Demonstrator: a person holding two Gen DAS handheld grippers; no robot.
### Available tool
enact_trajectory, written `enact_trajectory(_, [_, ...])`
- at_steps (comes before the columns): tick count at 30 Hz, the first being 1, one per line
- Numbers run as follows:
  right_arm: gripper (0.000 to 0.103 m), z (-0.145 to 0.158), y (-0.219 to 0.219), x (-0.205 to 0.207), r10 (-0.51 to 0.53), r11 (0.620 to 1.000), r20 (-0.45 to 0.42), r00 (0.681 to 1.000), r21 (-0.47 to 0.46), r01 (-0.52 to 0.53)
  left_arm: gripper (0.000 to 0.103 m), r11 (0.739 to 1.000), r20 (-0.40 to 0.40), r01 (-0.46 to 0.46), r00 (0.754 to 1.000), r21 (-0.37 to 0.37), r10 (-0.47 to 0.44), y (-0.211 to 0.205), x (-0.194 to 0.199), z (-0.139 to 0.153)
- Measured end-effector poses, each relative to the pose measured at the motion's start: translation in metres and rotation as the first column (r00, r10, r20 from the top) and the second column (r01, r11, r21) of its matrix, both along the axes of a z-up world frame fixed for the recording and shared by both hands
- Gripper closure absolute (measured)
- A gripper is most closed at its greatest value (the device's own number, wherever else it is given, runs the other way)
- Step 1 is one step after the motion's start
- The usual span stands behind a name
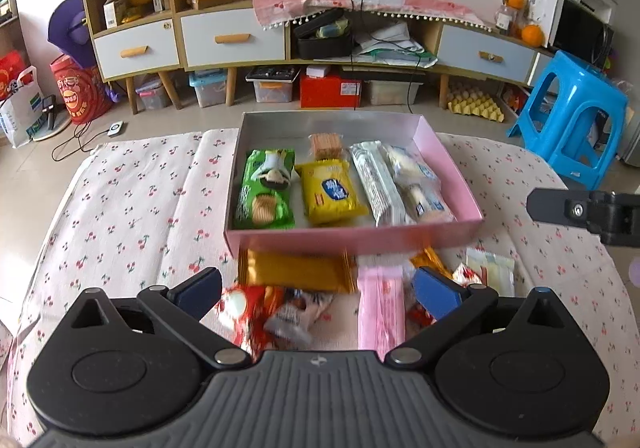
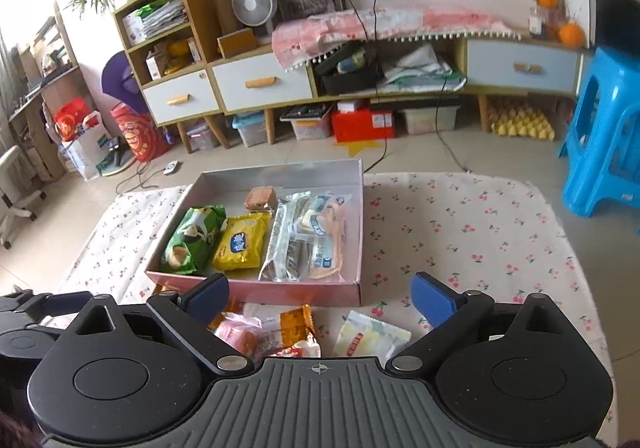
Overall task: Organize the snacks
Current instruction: 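Withdraw both tools from the box back over the loose snacks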
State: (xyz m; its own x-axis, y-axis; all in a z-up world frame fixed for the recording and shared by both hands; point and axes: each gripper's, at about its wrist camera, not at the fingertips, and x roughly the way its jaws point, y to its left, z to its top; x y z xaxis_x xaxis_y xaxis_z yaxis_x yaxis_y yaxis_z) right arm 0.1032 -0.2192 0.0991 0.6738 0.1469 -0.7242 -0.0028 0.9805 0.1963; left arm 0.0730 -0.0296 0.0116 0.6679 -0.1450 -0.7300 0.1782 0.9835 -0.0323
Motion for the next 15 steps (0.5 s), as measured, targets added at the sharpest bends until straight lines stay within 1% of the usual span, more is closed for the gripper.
enact_trajectory(4, [0.001,-0.01,0.0,-0.017,0.017,1.0,0.057,0.998,-0.019,-0.016,0.001,0.999,0.032,0.017,0.999,0.041,-0.018,-0.003,-0.01,-0.013])
enact_trajectory(6, [0.001,-0.019,0.0,-0.02,0.03,0.999,0.042,0.999,-0.025,-0.029,0.001,0.999,0.009,0.034,0.999,0.041,-0.034,-0.005,-0.011,-0.019])
enact_trajectory(8, [0.001,-0.026,0.0,-0.02,0.044,0.998,0.014,0.999,-0.044,-0.043,0.001,0.998,-0.007,0.055,0.998,0.014,-0.055,-0.007,-0.011,-0.023])
enact_trajectory(11, [0.001,-0.034,-0.001,-0.023,0.063,0.995,0.019,0.998,-0.076,-0.061,0.001,0.997,-0.022,0.067,0.997,-0.031,-0.068,-0.01,-0.01,-0.03])
enact_trajectory(15, [0.001,-0.047,-0.005,-0.027,0.074,0.991,0.004,0.997,-0.109,-0.073,0.004,0.996,-0.024,0.072,0.997,-0.053,-0.073,-0.015,-0.015,-0.039])
